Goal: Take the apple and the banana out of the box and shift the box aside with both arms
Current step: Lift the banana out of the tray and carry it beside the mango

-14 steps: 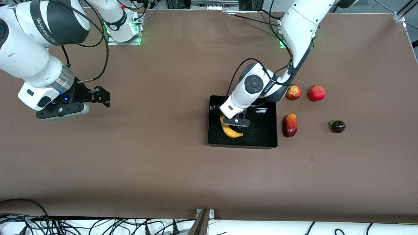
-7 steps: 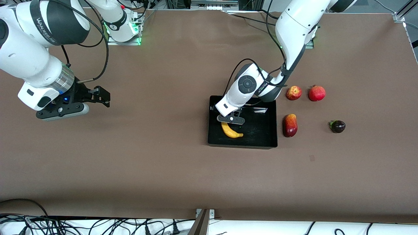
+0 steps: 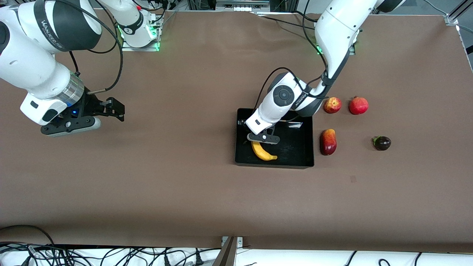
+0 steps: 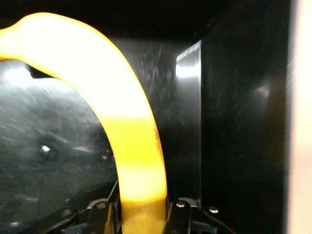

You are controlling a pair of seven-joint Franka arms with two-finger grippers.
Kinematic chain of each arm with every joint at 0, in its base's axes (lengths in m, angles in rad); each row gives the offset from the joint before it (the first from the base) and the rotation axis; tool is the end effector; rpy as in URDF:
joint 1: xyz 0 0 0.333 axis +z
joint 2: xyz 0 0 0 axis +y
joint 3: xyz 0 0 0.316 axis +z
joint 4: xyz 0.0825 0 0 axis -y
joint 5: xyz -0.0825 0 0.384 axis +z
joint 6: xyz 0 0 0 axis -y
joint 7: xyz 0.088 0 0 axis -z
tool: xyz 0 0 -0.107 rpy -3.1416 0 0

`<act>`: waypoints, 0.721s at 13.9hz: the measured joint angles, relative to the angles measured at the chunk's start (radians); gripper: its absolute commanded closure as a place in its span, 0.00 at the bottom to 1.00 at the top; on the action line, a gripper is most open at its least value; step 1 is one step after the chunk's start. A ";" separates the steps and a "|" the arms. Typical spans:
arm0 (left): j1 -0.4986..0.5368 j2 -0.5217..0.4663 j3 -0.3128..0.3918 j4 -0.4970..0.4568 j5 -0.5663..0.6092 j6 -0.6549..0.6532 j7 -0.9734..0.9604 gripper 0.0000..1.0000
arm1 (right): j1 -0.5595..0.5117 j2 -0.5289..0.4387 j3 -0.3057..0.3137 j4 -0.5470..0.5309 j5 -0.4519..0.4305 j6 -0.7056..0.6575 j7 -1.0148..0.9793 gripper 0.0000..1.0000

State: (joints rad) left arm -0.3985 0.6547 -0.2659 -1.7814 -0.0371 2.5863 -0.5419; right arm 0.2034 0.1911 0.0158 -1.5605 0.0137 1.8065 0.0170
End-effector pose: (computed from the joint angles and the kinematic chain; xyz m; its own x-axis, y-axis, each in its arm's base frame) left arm 0.5420 -0.4024 0.2150 0.9989 -0.0209 0.0413 -0.0302 -0.9704 0.2398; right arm 0.6122 0.1368 0.5377 0.9789 0.1969 0.0546 0.1981 -0.9800 -0.0174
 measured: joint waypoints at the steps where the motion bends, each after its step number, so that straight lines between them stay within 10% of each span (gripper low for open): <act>1: 0.011 -0.025 0.000 0.002 0.000 -0.019 0.000 1.00 | 0.000 0.000 0.000 0.000 0.000 0.000 0.000 0.00; 10: 0.263 -0.265 0.063 0.019 0.095 -0.508 0.256 1.00 | 0.000 0.000 0.000 0.000 0.000 0.000 0.000 0.00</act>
State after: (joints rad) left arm -0.1356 0.3893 -0.2025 -1.7625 0.0580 2.0785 -0.2857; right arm 0.2035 0.1913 0.0158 -1.5600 0.0137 1.8065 0.0170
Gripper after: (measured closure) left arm 0.630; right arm 0.000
